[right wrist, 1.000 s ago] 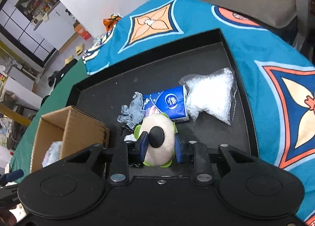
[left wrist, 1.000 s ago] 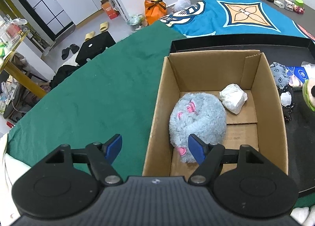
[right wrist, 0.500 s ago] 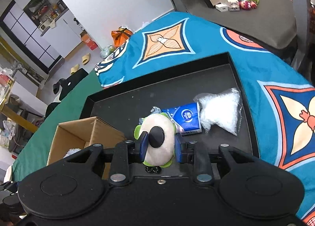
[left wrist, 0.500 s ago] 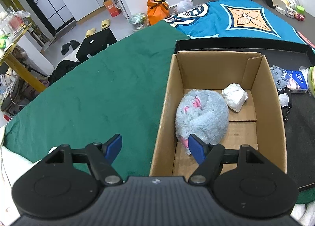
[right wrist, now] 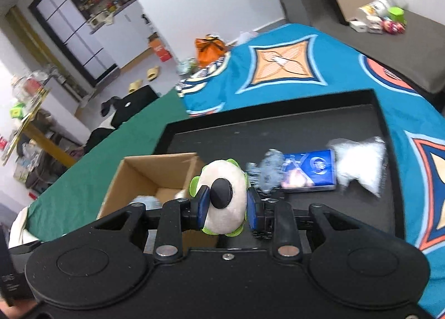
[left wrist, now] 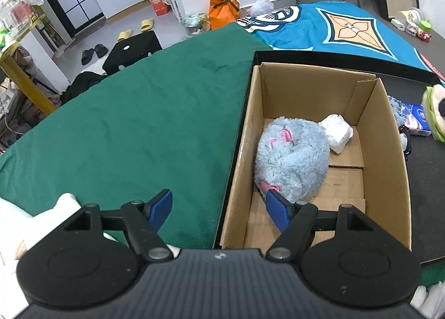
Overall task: Organize soft objects
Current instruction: 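Carry the eyeball toy into the box and release it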
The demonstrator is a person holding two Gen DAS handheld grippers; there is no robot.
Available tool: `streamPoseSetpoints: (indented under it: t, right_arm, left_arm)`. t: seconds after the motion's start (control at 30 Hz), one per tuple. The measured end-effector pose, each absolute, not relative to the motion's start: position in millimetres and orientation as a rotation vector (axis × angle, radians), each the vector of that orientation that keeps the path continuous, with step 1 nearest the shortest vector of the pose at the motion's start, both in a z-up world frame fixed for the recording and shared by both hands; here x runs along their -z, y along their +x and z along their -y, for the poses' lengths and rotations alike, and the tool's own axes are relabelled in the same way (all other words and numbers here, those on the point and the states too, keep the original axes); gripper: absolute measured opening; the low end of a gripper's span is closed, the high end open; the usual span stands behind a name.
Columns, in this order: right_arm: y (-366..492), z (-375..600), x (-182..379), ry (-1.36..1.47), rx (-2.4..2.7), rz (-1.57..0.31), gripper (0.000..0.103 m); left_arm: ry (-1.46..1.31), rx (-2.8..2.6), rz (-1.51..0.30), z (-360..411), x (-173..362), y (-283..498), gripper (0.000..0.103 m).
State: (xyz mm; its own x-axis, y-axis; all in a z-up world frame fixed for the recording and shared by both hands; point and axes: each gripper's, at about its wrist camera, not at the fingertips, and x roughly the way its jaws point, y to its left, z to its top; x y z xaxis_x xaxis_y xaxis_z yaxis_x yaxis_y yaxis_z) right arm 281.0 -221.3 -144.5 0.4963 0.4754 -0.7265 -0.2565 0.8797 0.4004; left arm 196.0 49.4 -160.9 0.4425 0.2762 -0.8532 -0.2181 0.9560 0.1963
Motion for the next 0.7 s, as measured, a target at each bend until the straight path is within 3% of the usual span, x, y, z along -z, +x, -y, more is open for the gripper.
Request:
streamPoseSetpoints:
  t: [0.33, 0.43, 0.6, 0.7]
  right_arm:
    - [276, 181, 136, 0.185, -0.509, -0.938, 0.028]
    - [274, 167, 137, 0.164, -0.527, -0.947, 0.028]
    - [269, 148, 140, 0.122, -0.545, -0.957, 0.029]
    - [267, 141, 142, 0.096, -0.542, -0.962, 0.029]
  left_arm:
    - [-0.017, -0.249, -1.029, -57, 171, 193, 0.068]
    - [-0.027, -0.222, -1.01, -57, 170, 190, 0.059]
    - [-0.067, -0.196, -1.012, -62, 174, 188, 0.03]
    - [-0.087, -0.18, -1.011, -65, 175, 187, 0.02]
